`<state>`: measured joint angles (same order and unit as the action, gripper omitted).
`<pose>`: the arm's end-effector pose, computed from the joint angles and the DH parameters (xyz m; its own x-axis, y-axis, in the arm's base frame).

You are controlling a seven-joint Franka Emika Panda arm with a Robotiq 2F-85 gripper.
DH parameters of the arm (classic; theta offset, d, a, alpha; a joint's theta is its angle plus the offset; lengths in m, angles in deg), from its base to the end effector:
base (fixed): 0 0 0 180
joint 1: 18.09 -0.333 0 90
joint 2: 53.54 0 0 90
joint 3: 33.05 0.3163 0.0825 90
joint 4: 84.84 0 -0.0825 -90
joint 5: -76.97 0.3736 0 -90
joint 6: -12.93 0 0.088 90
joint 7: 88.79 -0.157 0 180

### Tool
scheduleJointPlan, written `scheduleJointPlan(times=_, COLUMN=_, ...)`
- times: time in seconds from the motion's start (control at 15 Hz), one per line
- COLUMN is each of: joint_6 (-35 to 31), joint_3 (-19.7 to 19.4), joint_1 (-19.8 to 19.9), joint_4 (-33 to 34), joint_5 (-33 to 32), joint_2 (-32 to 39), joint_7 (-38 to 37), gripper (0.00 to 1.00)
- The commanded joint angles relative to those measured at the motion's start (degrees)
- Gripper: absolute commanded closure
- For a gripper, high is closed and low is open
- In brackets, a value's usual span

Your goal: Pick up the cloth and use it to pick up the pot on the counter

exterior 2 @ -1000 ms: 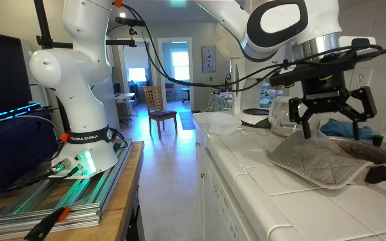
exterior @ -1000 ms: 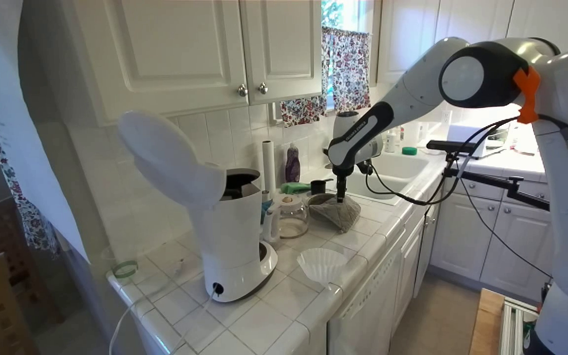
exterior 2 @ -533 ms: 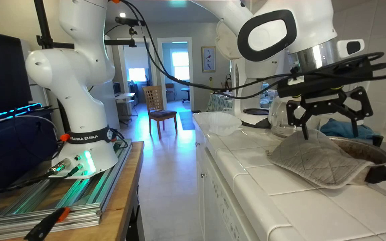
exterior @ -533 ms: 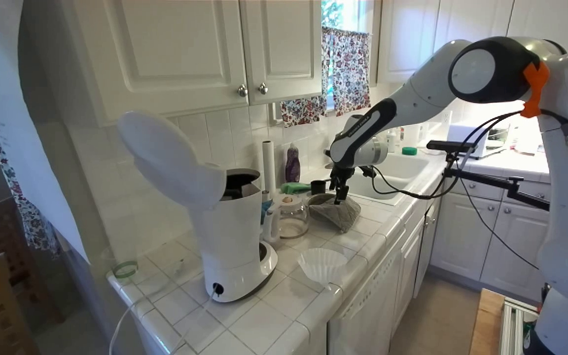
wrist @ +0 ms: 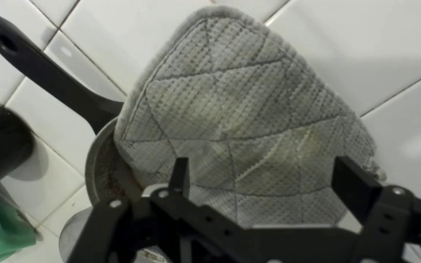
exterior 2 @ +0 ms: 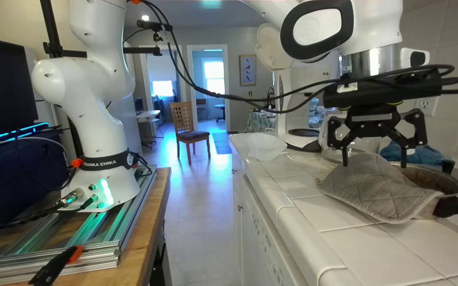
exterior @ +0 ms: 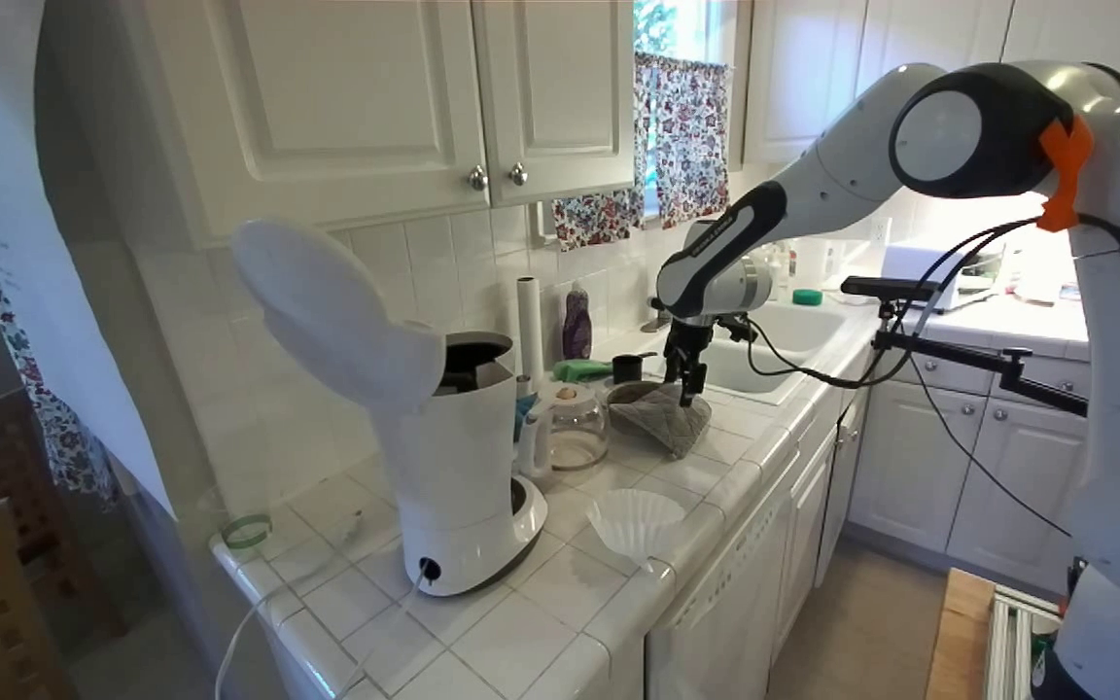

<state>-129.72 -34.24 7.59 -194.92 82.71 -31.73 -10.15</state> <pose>0.5751 -0.2880 0.2703 0.6636 0.7411 0.1018 0.7229 -0.6703 0.1676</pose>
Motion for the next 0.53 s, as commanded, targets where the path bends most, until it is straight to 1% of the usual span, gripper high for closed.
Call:
scheduleJointPlan(times=0.0, joint_6=1.0, joint_3=-3.13, joint_1=-3.3, joint_4=2.3, joint_5=-3.74, joint_2=1.37, joint_7=-0.28, gripper=0.0)
scheduleJointPlan(times=0.27, joint_6=1.59, joint_3=-2.37, joint_1=-3.76, joint_4=4.33, joint_5=-2.95, joint_2=3.51, joint_7=2.3, gripper=0.0)
scheduleJointPlan(times=0.47, joint_6=1.38, joint_3=-2.54, joint_1=-4.24, joint_4=5.52, joint_5=-3.42, joint_2=5.34, joint_7=2.07, gripper=0.0)
